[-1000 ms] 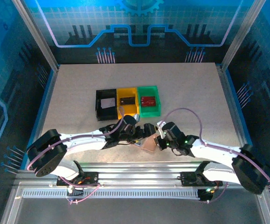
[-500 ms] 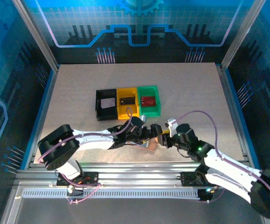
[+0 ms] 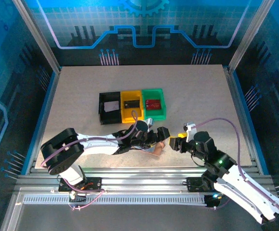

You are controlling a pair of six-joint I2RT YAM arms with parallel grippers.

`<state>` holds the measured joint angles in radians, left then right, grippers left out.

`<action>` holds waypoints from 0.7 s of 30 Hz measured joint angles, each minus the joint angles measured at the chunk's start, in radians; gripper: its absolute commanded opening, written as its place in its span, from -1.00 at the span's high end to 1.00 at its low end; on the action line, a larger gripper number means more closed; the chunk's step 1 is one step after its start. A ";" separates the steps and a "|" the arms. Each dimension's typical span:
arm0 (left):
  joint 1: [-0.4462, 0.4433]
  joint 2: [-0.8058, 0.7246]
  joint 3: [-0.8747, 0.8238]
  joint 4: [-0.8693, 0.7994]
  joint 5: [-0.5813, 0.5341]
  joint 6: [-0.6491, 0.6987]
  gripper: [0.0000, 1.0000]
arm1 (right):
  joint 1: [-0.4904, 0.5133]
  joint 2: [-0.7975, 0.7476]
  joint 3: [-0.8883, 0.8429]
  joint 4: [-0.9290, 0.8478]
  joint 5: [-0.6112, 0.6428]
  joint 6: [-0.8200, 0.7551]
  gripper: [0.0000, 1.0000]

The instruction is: Take the credit cards out of the card holder

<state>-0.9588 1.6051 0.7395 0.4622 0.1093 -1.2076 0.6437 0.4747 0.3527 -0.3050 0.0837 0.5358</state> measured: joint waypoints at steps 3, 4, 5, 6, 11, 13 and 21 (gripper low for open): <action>0.000 0.000 0.000 0.026 0.000 -0.007 -0.98 | -0.004 0.000 0.049 -0.062 0.023 0.036 -0.14; 0.000 0.000 0.000 0.034 -0.003 -0.008 -0.98 | -0.005 0.001 0.066 -0.080 0.031 0.048 -0.13; 0.000 0.000 0.000 0.042 -0.005 -0.011 -0.98 | -0.005 0.003 0.085 -0.101 0.040 0.061 -0.13; 0.000 -0.001 0.000 0.048 -0.007 -0.011 -0.98 | -0.005 0.005 0.103 -0.119 0.046 0.073 -0.12; 0.008 -0.039 -0.002 0.027 -0.015 -0.004 -0.98 | -0.005 0.011 0.166 -0.204 0.072 0.134 -0.10; 0.024 -0.084 -0.006 0.007 -0.018 0.003 -0.98 | -0.005 0.015 0.177 -0.232 0.075 0.158 -0.08; 0.169 -0.460 -0.045 -0.220 -0.082 0.076 -0.98 | 0.015 0.132 0.196 -0.283 0.077 0.229 -0.09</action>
<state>-0.7895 1.1450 0.6945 0.2417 0.0269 -1.1313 0.6586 0.6064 0.5491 -0.5880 0.1604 0.7650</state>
